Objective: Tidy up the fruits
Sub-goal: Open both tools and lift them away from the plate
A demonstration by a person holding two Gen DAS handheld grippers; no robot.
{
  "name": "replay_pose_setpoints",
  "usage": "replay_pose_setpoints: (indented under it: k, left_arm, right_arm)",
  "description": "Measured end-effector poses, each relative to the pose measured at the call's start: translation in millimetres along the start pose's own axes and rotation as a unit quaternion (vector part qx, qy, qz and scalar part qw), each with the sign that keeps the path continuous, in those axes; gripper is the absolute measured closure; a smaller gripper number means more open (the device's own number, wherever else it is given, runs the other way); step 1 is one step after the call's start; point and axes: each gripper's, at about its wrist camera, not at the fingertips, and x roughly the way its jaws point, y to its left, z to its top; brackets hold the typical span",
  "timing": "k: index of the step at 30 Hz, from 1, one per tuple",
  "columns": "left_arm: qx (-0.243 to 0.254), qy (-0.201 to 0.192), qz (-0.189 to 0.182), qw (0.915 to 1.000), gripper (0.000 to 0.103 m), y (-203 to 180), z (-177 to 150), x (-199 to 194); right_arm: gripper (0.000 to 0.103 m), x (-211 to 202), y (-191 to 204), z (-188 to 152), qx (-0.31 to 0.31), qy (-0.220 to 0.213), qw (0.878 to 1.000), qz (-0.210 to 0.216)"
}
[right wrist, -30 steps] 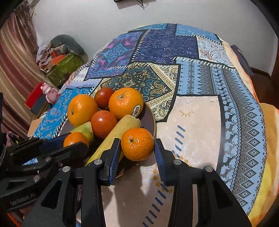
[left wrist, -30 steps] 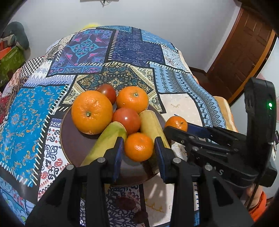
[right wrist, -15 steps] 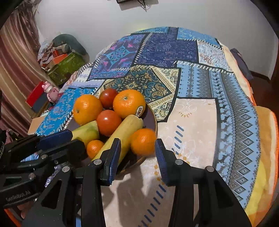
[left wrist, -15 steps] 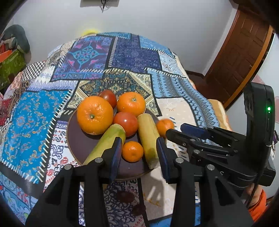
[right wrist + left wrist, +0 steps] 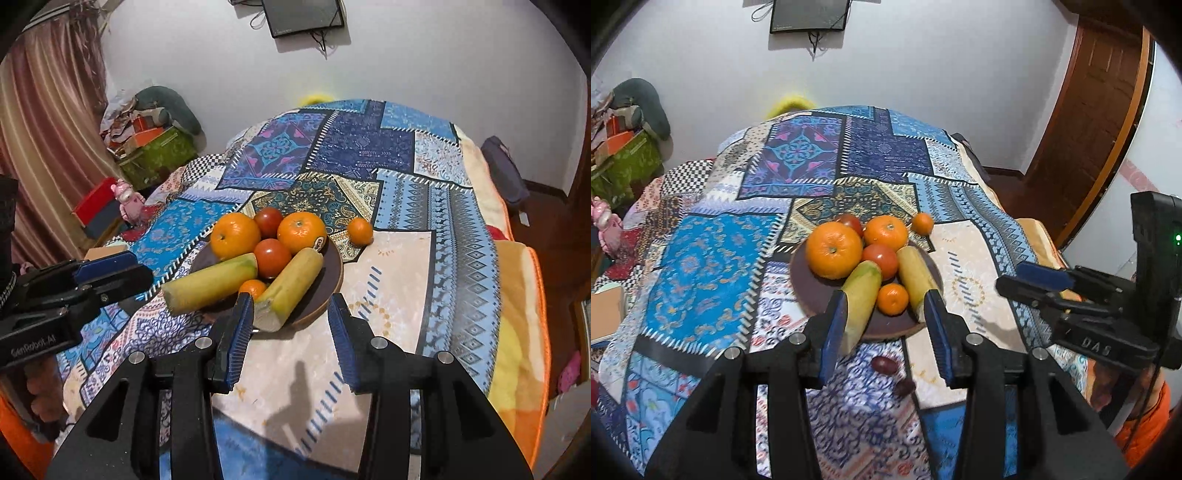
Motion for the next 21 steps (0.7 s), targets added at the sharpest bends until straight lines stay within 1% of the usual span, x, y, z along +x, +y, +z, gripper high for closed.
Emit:
replay_pose_setpoints:
  k: [6, 10, 16, 21]
  left_arm:
    - [-0.001, -0.015, 0.021, 0.9997, 0.052, 14, -4, -12]
    - [-0.013, -0.023, 0.032, 0.9991, 0.05, 31, 4, -9]
    - [-0.03, -0.029, 0.056, 0.9976, 0.048, 63, 23, 13]
    - [-0.05, -0.022, 0.074, 0.9958, 0.047, 95, 35, 44]
  right_arm:
    - [0.064, 11, -13, 7, 0.004, 0.004, 1.0, -0.031]
    - [0.064, 30, -28, 19, 0.017, 0.013, 0.999, -0.042]
    - [0.064, 63, -45, 46, 0.008, 0.015, 0.997, -0.071]
    - [0.063, 104, -68, 64, 0.009, 0.036, 0.995, -0.097]
